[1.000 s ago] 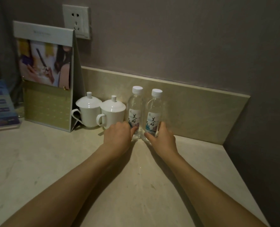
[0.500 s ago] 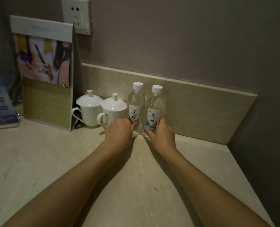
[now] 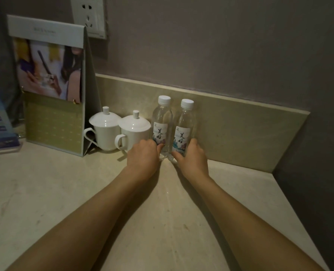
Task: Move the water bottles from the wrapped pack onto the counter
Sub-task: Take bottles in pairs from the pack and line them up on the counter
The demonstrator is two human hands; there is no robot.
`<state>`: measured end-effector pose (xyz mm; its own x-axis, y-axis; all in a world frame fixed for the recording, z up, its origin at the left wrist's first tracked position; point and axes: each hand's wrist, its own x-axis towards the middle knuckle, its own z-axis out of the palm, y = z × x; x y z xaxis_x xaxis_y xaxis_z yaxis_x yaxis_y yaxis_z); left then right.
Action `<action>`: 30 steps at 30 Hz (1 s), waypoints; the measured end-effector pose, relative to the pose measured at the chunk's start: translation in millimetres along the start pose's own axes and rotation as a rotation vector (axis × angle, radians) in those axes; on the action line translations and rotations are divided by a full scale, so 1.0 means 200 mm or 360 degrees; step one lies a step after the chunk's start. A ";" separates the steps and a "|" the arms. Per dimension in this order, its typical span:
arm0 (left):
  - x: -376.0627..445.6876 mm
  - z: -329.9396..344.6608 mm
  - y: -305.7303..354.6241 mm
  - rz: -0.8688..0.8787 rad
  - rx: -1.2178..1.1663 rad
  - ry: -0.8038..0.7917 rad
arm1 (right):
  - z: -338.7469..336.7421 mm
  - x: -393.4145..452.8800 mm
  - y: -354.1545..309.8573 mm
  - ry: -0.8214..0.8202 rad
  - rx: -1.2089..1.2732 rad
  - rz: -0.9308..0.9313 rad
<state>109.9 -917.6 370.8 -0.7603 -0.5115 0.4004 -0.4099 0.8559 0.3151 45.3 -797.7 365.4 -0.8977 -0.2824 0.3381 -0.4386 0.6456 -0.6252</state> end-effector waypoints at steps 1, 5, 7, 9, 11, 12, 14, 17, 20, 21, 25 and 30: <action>0.00 0.00 0.00 0.0002 -0.0001 0.0002 | 0.00 0.00 0.00 0.0006 0.0002 -0.0002; 0.00 -0.01 0.01 -0.0014 0.0005 0.0007 | 0.01 0.00 0.00 0.0022 -0.0002 0.0002; 0.00 -0.01 0.01 -0.0015 -0.0005 -0.0012 | 0.01 0.00 0.00 0.0033 -0.0013 0.0001; 0.01 -0.01 0.01 -0.0016 -0.0026 -0.0032 | 0.01 0.00 0.00 0.0042 -0.0023 -0.0009; 0.01 -0.01 0.01 -0.0009 -0.0008 -0.0021 | 0.01 -0.01 0.00 0.0047 -0.0020 -0.0009; 0.01 0.00 0.01 -0.0007 0.0006 -0.0012 | 0.01 -0.01 0.00 0.0048 -0.0017 -0.0007; 0.01 0.00 0.01 -0.0013 0.0007 0.0003 | 0.02 -0.01 0.00 0.0044 -0.0014 -0.0006; 0.01 0.00 0.01 -0.0029 -0.0013 0.0004 | 0.01 0.00 -0.01 0.0027 -0.0016 0.0006; 0.01 -0.01 0.01 -0.0045 -0.0038 -0.0003 | 0.01 -0.01 -0.02 0.0019 -0.0001 0.0040; 0.01 -0.01 0.01 -0.0054 -0.0049 -0.0010 | 0.01 -0.01 -0.02 0.0018 -0.0004 0.0050; 0.00 -0.01 0.01 -0.0062 -0.0066 -0.0021 | 0.00 -0.02 -0.04 -0.0006 -0.0010 0.0086; 0.01 -0.02 0.01 0.0001 -0.0089 -0.0056 | -0.03 -0.03 -0.07 -0.0059 -0.0016 0.0117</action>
<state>110.4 -916.3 376.2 -0.7782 -0.5072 0.3704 -0.3813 0.8502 0.3631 56.1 -801.2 376.0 -0.9285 -0.2598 0.2652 -0.3710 0.6727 -0.6401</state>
